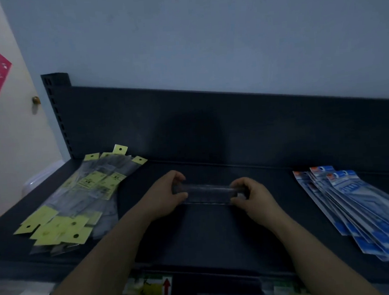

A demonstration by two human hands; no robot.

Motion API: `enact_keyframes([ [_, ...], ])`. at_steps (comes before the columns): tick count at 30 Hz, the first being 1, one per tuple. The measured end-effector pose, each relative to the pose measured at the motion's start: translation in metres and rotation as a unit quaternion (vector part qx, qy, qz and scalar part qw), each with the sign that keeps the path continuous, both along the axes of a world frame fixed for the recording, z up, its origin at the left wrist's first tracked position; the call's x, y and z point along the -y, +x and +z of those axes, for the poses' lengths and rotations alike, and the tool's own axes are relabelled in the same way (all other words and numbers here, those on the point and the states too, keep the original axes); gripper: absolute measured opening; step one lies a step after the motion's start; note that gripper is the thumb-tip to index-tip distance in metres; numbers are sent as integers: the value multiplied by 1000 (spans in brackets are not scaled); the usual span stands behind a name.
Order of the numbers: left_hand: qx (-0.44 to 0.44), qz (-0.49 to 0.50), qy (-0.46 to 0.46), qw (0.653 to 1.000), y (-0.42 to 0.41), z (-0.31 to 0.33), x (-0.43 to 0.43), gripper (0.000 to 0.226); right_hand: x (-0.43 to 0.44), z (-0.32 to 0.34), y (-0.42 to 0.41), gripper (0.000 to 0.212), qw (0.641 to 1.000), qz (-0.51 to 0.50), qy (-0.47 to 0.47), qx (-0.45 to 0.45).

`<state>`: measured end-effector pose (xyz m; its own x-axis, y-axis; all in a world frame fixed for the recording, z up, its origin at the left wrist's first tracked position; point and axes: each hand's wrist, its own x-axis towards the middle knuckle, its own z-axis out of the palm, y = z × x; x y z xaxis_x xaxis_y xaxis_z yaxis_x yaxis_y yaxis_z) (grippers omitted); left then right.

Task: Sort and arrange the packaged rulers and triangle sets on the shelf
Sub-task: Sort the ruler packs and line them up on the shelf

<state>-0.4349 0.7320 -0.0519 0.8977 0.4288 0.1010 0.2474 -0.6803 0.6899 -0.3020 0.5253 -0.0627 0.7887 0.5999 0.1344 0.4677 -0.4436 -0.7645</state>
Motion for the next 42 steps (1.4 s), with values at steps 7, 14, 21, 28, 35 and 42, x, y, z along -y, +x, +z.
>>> enact_keyframes([
  [7, -33, 31, 130, 991, 2, 2, -11, 24, 1, 5, 6, 32, 999, 12, -15, 31],
  [14, 30, -15, 70, 997, 7, 10, -1, 14, 8, 18, 10, 29, 997, 54, -31, 40],
  [21, -31, -41, 69, 996, 22, 4, 16, 30, 29, 11, 22, 38, 998, 31, -32, 32],
  [28, -40, -42, 75, 996, 29, 3, 23, 19, 33, 3, 28, 29, 1000, 22, -8, -4],
  [35, -33, -68, 54, 996, 61, 6, 32, 13, 52, 13, 46, 31, 1000, -6, -8, -7],
  [42, -34, -89, 32, 995, 120, 7, 57, 15, 76, 18, 85, 33, 999, -48, -3, 23],
])
